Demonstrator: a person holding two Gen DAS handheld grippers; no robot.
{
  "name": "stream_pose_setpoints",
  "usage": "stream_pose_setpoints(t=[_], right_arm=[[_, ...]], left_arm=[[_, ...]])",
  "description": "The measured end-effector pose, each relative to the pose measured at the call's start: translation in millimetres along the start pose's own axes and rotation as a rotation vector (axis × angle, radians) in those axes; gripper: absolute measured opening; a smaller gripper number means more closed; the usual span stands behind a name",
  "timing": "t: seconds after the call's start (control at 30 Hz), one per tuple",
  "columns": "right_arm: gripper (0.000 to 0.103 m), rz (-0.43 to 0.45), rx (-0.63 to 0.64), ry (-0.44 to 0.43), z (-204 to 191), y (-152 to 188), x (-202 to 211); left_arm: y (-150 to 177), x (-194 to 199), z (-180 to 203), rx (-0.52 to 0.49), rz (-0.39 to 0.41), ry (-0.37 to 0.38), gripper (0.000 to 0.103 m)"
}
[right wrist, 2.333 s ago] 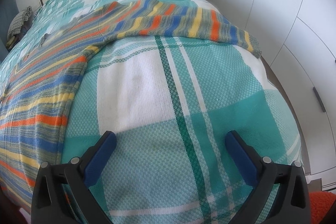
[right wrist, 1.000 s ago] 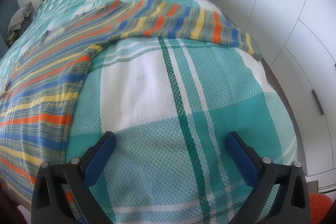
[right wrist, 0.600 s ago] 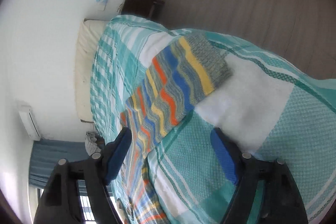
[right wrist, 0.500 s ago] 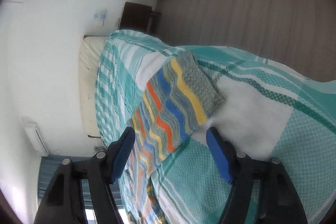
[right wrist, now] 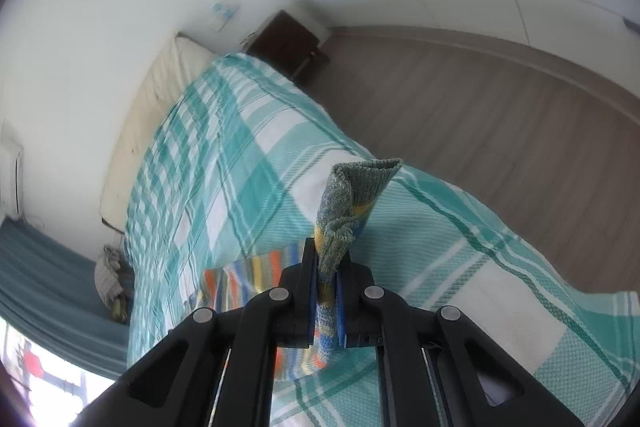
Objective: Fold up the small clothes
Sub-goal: 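Grasp the folded sleeve cuff with the right gripper and adjust it, then open the right gripper and release the sleeve onto the sweater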
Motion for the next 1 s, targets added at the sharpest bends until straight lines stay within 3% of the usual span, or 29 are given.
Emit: stream_pose_setpoints(t=[0.1, 0.23, 0.27, 0.33, 0.37, 0.5, 0.6, 0.7, 0.77, 0.8, 0.83, 0.87, 1.0], right_arm=[[0.008, -0.077, 0.292, -0.084, -103, 52, 6], [0.012, -0.259, 0.476, -0.214, -204, 148, -18], [0.018, -0.31, 0.492, -0.236, -218, 173, -28], [0.077, -0.461, 0.495, -0.266, -231, 220, -51], [0.079, -0.51, 0.483, -0.285, -231, 239, -58], [0.078, -0.536, 0.417, -0.322, -231, 248, -68], [0.078, -0.555, 0.332, -0.266, -211, 239, -76], [0.078, -0.593, 0.23, -0.124, -163, 232, -94], [0.078, -0.597, 0.205, 0.057, -110, 231, -110], [0.059, -0.601, 0.209, 0.139, -85, 232, -115], [0.053, -0.593, 0.224, 0.136, -76, 231, -114], [0.053, -0.575, 0.247, 0.104, -78, 229, -109], [0.059, -0.487, 0.363, 0.007, -103, 226, -67]], left_arm=[[-3, -1, -1, 0.015, 0.004, 0.008, 0.102], [-1, -1, -3, 0.02, 0.002, 0.016, 0.102], [1, -1, -3, 0.019, -0.001, 0.016, 0.102], [3, 0, -4, 0.019, -0.002, 0.022, 0.102], [4, 0, -4, 0.018, -0.002, 0.025, 0.102], [4, 1, -6, 0.025, -0.003, 0.038, 0.102], [2, -2, -6, 0.033, -0.005, 0.038, 0.102], [1, -4, -5, 0.029, -0.007, 0.026, 0.102], [2, -4, -4, 0.019, -0.004, 0.015, 0.102], [2, -4, -4, 0.015, -0.002, 0.011, 0.102], [3, -4, -4, 0.012, 0.0, 0.009, 0.102], [3, -4, -4, 0.012, 0.002, 0.009, 0.102], [3, -5, -4, 0.009, 0.001, 0.0, 0.103]])
Point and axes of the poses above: each gripper's, at about its wrist camera, not at the fingertips, and x roughly against the way its jaws point, z to its right, y to its underside, the point moved 10 cm from there along -x, roughly the way its jaws point, and after that the axes turned 12 degrees about -x, right-handed, at the moved point
